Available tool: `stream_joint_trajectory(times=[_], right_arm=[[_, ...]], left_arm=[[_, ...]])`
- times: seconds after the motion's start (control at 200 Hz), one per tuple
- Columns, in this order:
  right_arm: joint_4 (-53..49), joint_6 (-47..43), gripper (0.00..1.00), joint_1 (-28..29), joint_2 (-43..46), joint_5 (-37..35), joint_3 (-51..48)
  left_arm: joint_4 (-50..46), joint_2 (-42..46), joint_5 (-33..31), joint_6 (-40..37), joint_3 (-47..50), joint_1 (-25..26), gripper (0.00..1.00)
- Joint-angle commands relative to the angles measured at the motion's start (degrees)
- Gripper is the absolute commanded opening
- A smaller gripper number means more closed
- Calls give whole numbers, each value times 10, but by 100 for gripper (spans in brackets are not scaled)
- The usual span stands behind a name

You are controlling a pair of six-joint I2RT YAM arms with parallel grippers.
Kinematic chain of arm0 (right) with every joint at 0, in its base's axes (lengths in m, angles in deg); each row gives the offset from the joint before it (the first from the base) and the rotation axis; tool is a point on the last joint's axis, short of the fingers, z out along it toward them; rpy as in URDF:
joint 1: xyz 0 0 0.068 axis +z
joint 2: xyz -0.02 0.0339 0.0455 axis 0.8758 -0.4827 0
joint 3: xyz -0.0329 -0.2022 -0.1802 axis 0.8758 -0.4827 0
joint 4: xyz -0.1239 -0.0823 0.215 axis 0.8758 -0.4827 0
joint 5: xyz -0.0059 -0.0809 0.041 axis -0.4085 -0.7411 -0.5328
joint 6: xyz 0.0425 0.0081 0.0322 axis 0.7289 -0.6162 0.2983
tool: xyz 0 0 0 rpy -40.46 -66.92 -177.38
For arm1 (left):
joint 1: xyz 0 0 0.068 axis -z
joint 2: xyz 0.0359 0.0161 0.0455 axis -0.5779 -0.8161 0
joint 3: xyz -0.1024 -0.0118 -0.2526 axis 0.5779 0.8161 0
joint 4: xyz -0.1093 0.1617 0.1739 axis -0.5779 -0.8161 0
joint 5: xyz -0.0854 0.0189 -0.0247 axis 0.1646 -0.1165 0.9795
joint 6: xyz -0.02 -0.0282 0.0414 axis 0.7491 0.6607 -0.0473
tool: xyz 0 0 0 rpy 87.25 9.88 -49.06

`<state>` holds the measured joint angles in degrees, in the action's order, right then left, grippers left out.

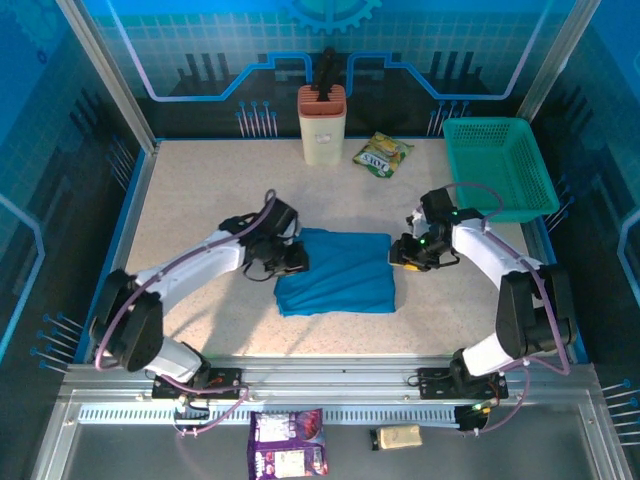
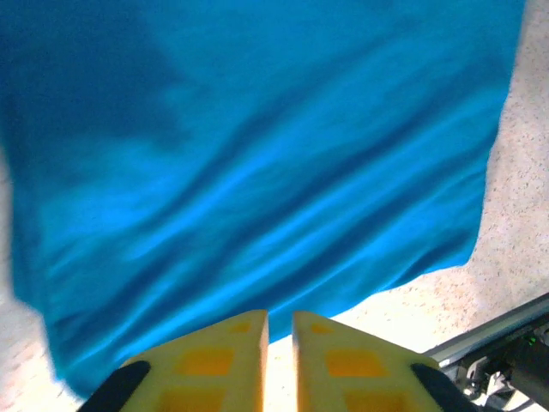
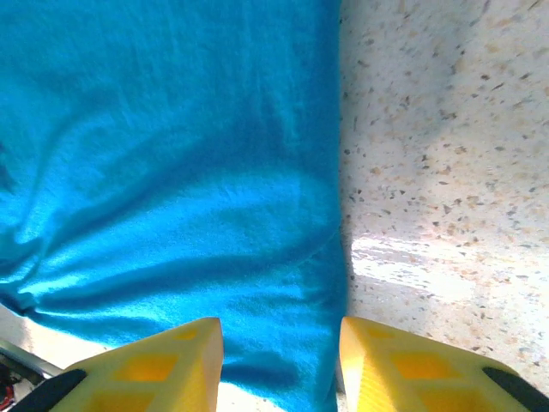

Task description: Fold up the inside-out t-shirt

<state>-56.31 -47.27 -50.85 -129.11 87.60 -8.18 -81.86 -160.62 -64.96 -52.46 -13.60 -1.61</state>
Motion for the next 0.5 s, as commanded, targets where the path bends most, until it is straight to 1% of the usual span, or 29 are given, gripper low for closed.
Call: stream_joint_trajectory(times=[0.0, 0.12, 0.285, 0.395, 0.495], right_arm=[[-12, -15, 40, -17, 16, 28, -13], [-11, -19, 40, -23, 22, 33, -26], [14, -22, 40, -24, 29, 47, -46], [42, -28, 41, -24, 21, 61, -58], [61, -36, 41, -25, 4, 77, -58]], left_arm=[[-18, -65, -33, 11, -57, 36, 19], [-33, -141, -47, 17, -135, 64, 18], [-97, -228, -107, 11, -242, 94, 12], [-122, -262, -128, 9, -271, 107, 10], [-130, -284, -131, 9, -281, 111, 8]])
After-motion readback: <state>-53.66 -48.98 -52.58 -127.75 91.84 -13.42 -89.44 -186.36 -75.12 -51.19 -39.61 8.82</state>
